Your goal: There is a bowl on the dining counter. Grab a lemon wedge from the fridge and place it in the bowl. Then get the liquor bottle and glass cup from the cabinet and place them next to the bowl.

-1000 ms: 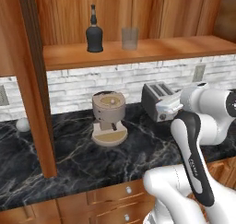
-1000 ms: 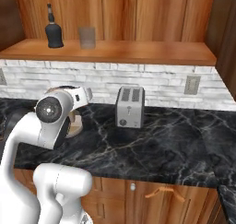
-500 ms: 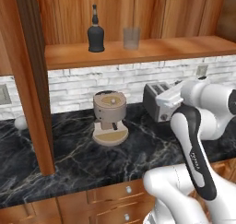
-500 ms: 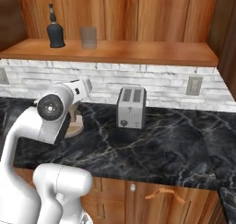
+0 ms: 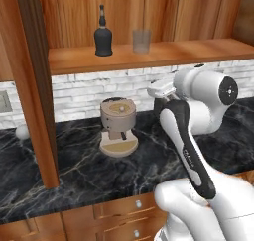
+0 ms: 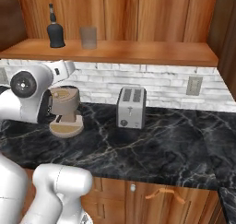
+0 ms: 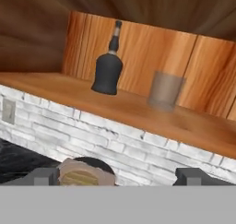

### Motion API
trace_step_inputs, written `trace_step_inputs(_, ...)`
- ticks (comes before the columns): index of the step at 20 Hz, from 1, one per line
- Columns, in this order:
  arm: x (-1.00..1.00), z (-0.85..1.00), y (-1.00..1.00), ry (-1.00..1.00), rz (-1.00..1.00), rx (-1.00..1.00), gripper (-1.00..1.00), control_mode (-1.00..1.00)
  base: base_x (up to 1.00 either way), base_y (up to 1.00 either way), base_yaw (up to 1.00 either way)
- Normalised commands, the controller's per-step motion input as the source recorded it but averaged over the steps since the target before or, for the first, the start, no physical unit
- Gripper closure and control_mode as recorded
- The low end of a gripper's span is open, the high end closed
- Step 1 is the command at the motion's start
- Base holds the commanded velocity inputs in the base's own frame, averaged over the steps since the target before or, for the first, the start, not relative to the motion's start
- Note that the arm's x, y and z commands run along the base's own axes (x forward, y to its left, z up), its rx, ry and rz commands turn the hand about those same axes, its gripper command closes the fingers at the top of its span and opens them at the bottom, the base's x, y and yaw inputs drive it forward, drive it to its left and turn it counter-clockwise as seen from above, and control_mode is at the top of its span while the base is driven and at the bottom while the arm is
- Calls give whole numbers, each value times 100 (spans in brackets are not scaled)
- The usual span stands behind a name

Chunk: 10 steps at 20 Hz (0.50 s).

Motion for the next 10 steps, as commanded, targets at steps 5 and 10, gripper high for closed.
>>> trace_step_inputs(5,-4,26,82,-7,-32,19,-100,-100,0,0,0)
trace_step_inputs(10,25,64,44,-1,-13,30,-100,-100,0,0,0)
